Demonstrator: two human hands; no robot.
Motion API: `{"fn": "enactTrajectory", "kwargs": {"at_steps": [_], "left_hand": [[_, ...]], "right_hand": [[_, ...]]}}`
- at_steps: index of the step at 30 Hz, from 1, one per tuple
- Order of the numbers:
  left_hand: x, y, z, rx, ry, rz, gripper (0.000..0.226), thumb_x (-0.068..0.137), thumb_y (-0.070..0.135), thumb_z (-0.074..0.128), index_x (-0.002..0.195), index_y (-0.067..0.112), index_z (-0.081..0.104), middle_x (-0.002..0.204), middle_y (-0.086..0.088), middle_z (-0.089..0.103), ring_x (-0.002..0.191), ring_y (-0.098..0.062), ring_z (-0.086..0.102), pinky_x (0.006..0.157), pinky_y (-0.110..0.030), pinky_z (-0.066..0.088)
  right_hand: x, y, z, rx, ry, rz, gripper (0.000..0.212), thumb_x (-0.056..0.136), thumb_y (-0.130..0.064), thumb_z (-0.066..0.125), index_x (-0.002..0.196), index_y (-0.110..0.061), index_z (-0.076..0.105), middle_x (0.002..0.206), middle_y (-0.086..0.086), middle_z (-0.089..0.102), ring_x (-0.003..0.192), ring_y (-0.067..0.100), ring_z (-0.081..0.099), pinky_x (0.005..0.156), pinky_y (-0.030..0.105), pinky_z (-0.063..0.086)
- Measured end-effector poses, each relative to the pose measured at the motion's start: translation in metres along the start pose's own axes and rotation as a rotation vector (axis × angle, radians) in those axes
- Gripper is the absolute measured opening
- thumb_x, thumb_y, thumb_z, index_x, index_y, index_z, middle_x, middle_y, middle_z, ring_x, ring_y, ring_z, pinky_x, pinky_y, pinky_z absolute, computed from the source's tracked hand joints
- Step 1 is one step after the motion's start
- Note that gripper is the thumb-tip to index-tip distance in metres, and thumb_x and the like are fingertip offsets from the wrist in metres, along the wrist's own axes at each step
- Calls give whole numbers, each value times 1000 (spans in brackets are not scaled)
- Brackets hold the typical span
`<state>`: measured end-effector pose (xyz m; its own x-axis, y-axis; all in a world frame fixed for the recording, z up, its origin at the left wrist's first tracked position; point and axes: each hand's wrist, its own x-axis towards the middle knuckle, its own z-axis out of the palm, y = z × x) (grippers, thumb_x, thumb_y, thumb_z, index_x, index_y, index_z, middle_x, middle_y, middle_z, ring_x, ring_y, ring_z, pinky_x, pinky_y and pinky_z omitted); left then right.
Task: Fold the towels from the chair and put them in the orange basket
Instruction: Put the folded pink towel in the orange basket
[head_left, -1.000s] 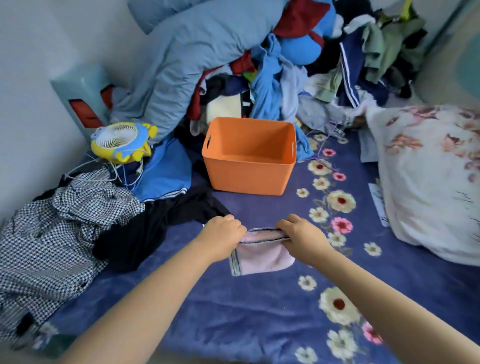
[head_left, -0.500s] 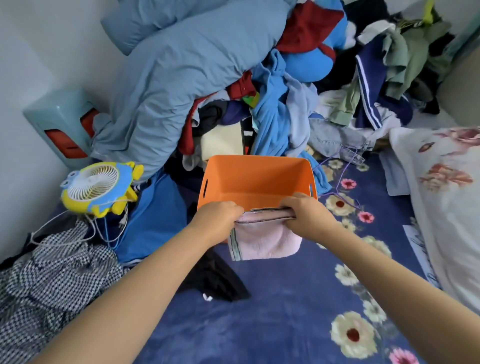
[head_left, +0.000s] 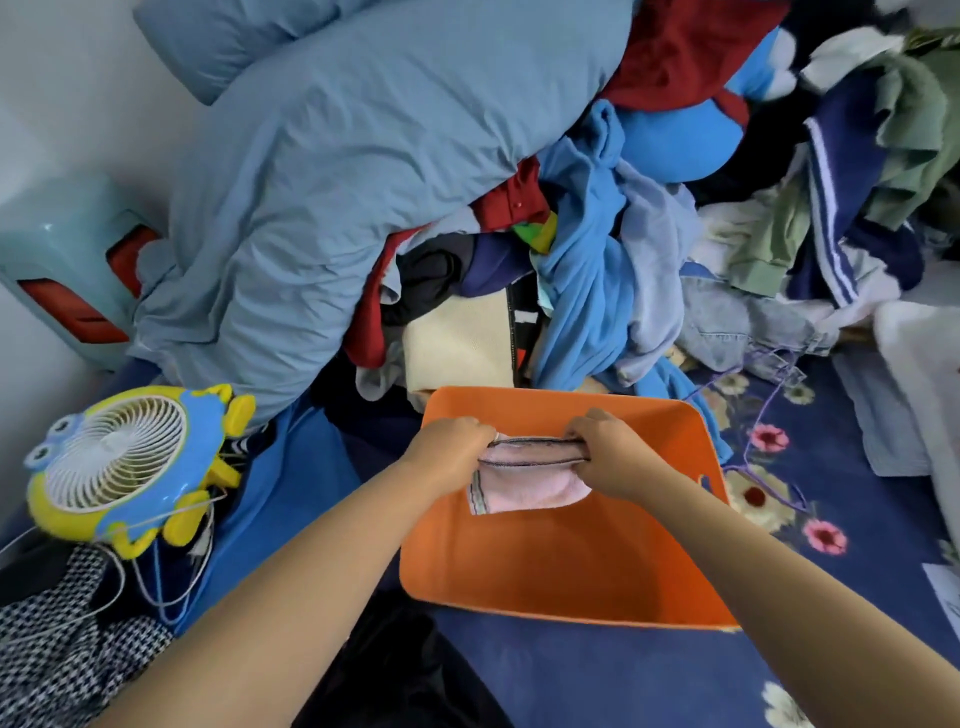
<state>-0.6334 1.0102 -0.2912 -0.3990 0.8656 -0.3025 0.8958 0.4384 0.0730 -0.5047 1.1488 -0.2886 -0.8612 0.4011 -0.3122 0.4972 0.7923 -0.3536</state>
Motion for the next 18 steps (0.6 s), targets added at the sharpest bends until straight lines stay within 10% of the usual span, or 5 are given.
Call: {"fn": "enactTrajectory", "kwargs": {"at_steps": [6,12,15,18], "left_hand": [[53,-28,34,17,-12,-44,24,92,2,41,115,2,47,115,-15,54,100,-29,56,65,-32,32],[53,-40,88,346,-422,116,24,90,1,48,113,5,56,118,-11,58,106,-31,58,67,-33,39],[44,-49,89,324,-160,185,20,86,7,56,105,8,61,112,-8,60,111,-26,53,86,-35,43],[39,-63,89,205,255,166,40,41,9,88,77,8,72,95,-11,71,95,-30,68,76,-35,56]], "right_hand": [[63,30,59,12,52,-12,24,78,0,54,101,5,57,99,17,47,94,31,51,79,34,38],[64,31,161,-325,-137,-261,31,77,2,46,105,-1,59,105,22,62,102,40,48,70,28,54],[53,29,212,-547,-578,-387,40,95,1,30,134,6,34,144,27,25,134,38,27,98,45,44],[49,36,218,-601,-692,-393,36,97,-5,34,131,5,41,141,23,33,132,37,30,100,47,42]]}}
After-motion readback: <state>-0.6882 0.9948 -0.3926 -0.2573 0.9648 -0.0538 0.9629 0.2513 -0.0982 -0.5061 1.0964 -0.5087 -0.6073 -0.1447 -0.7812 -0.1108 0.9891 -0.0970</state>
